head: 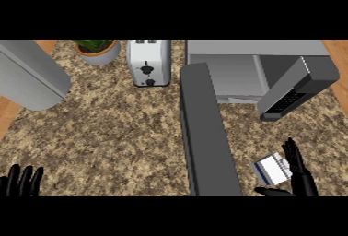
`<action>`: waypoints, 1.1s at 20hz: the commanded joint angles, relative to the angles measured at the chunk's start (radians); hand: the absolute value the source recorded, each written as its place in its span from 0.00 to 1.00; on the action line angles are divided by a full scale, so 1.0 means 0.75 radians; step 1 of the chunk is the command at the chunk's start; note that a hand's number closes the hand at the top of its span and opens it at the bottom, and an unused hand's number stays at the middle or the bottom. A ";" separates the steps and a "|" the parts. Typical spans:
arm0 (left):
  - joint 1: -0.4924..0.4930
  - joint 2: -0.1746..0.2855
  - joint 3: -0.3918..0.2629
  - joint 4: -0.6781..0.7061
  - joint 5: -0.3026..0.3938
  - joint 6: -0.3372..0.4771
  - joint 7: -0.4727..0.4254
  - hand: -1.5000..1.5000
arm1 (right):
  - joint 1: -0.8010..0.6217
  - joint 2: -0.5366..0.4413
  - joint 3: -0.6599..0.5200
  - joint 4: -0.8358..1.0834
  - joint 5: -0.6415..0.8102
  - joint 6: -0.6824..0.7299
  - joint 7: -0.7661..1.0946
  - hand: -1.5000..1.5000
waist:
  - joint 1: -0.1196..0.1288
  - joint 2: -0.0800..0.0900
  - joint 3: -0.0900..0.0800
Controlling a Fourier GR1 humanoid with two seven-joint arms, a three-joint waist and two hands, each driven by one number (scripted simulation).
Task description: Pick up the milk, place it into the microwave and close the microwave
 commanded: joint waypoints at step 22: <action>0.058 0.010 0.022 -0.075 0.035 -0.019 0.032 0.00 | -0.018 0.057 0.066 -0.010 -0.156 0.463 -0.120 1.00 | -0.009 0.000 0.009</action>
